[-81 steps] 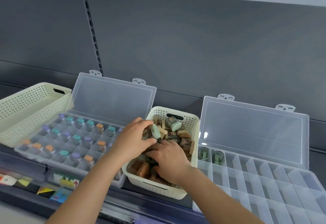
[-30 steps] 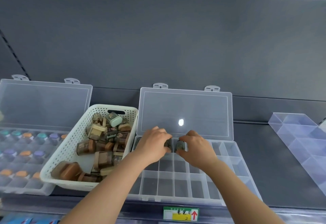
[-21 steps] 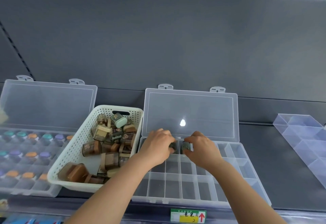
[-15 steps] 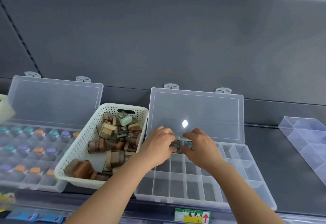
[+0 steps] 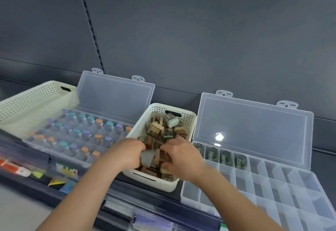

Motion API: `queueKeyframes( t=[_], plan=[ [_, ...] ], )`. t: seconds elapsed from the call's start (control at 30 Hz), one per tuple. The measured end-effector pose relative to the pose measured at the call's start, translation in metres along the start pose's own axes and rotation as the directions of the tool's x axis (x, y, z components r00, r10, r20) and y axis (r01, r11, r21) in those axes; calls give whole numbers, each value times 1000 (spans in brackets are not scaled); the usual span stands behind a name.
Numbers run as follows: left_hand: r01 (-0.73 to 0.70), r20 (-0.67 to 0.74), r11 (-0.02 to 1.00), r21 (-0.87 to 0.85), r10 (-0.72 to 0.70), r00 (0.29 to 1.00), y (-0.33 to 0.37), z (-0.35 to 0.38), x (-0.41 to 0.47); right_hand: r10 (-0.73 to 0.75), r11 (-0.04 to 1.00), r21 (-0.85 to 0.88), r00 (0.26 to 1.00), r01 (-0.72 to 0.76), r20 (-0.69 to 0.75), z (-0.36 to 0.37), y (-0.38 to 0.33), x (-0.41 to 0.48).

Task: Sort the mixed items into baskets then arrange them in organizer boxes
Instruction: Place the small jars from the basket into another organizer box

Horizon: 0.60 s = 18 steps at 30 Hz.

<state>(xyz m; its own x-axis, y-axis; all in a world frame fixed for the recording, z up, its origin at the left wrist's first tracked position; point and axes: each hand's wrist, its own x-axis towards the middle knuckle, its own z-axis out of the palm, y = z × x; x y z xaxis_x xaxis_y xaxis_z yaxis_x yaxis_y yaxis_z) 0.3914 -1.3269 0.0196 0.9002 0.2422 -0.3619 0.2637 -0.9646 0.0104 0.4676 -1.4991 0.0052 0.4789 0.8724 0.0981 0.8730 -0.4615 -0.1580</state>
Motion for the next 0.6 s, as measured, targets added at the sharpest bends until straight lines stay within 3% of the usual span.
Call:
queueKeyframes(
  t=[0.23,0.37,0.43,0.6],
  plan=[
    [-48,54,992,113,42,998,0,-2,-2,44,999,-24,998,-42,54,9,-2,14],
    [-119,-7,976,184,123,992,-4,-4,-2,108,965,241,994,-101,-17,8,-1,6],
    [-141,-74,983,119,151,986,-6,-2,-1,152,929,353,985,-115,-79,6,0,1],
    [-217,-308,943,-252,135,942,5,-1,1,260,868,476,947,-144,-187,0,2,-15]
  ],
)
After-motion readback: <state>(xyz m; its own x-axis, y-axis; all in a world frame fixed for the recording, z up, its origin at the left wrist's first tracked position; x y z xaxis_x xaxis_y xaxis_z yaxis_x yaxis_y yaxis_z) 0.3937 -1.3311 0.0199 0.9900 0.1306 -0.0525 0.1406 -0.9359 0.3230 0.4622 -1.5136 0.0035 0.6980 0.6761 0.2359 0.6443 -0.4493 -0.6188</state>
